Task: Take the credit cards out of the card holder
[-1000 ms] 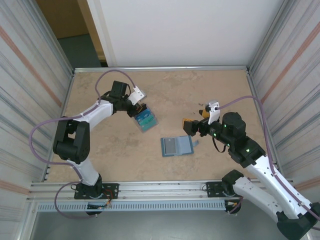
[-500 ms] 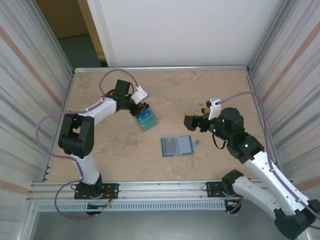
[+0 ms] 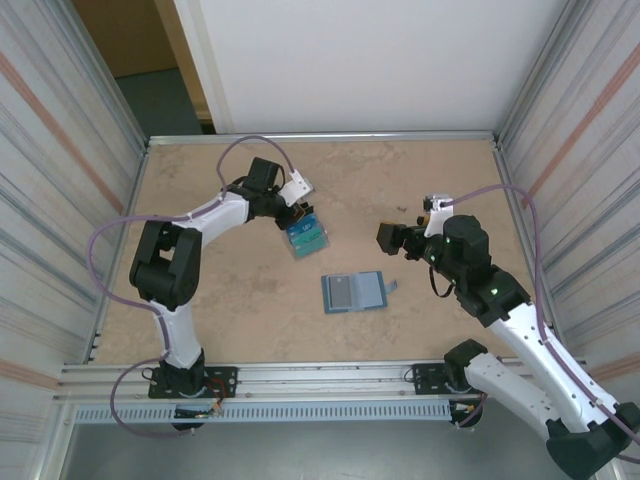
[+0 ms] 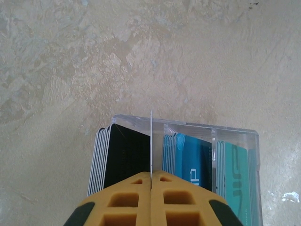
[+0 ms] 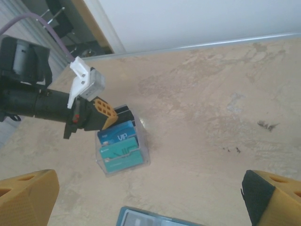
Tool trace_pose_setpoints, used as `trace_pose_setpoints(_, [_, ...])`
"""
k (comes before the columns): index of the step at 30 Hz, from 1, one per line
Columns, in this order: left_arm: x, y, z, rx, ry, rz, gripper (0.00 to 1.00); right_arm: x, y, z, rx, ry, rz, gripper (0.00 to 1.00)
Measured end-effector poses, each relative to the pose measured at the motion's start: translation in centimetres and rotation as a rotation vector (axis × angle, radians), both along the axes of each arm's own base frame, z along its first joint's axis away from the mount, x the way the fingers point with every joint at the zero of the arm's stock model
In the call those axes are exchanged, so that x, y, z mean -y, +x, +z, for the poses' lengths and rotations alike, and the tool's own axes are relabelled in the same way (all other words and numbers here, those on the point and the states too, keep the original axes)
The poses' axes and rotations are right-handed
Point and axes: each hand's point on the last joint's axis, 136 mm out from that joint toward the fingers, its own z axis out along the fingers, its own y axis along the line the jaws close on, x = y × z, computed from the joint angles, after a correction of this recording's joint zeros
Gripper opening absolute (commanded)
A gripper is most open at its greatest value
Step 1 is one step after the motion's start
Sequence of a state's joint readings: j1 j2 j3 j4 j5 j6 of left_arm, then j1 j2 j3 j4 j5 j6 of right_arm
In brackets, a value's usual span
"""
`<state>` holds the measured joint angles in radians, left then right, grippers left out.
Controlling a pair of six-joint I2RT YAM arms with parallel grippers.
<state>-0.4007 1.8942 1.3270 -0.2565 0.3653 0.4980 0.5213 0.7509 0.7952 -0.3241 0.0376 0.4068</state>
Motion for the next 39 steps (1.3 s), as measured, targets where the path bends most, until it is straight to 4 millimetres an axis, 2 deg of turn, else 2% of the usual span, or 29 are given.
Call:
trace_pose_setpoints(4, [-0.3, 0.2, 0.0, 0.012, 0.018, 0.007, 0.01, 0.1, -0.1, -0.5, -0.020, -0.007, -0.001, 0.99])
trace_pose_setpoints(8, [-0.6, 0.3, 0.0, 0.019, 0.032, 0.005, 0.14, -0.1, 0.0, -0.9, -0.034, -0.013, 0.002, 0.99])
trace_pose_setpoints(19, [-2.4, 0.7, 0.4, 0.041, 0.078, 0.031, 0.16, -0.1, 0.0, -1.0, -0.038, -0.014, 0.005, 0.99])
trace_pose_setpoints(24, [-2.4, 0.5, 1.8, 0.063, 0.069, 0.029, 0.22, 0.2, 0.3, -1.6, -0.083, -0.032, -0.024, 0.97])
trace_pose_setpoints(26, [-2.4, 0.2, 2.8, 0.081, 0.061, 0.028, 0.28, 0.3, 0.5, -2.0, -0.112, -0.041, -0.043, 0.93])
trace_pose_setpoints(28, [-2.4, -0.3, 4.1, 0.098, 0.049, 0.031, 0.39, 0.3, 0.8, -2.4, -0.144, -0.054, -0.060, 0.88])
trace_pose_setpoints(31, [-2.3, -1.6, 6.2, 0.129, 0.019, 0.043, 0.61, -0.2, 0.8, -3.8, -0.202, -0.096, -0.064, 0.85])
trace_pose_setpoints(32, [-2.4, -2.1, 7.0, 0.144, 0.010, 0.051, 0.71, -0.6, 0.6, -4.4, -0.225, -0.118, -0.053, 0.85])
trace_pose_setpoints(36, [-2.9, -4.2, 9.5, 0.194, -0.028, 0.103, 0.84, -2.4, -0.4, -7.1, -0.320, -0.188, -0.003, 0.73])
trace_pose_setpoints(38, [-3.4, -5.3, 10.2, 0.216, -0.043, 0.141, 0.98, -3.5, -1.0, -8.4, -0.363, -0.221, 0.025, 0.69])
trace_pose_setpoints(39, [-3.7, -5.7, 10.4, 0.227, -0.046, 0.161, 0.99, -3.9, -1.3, -9.1, -0.383, -0.239, 0.034, 0.68])
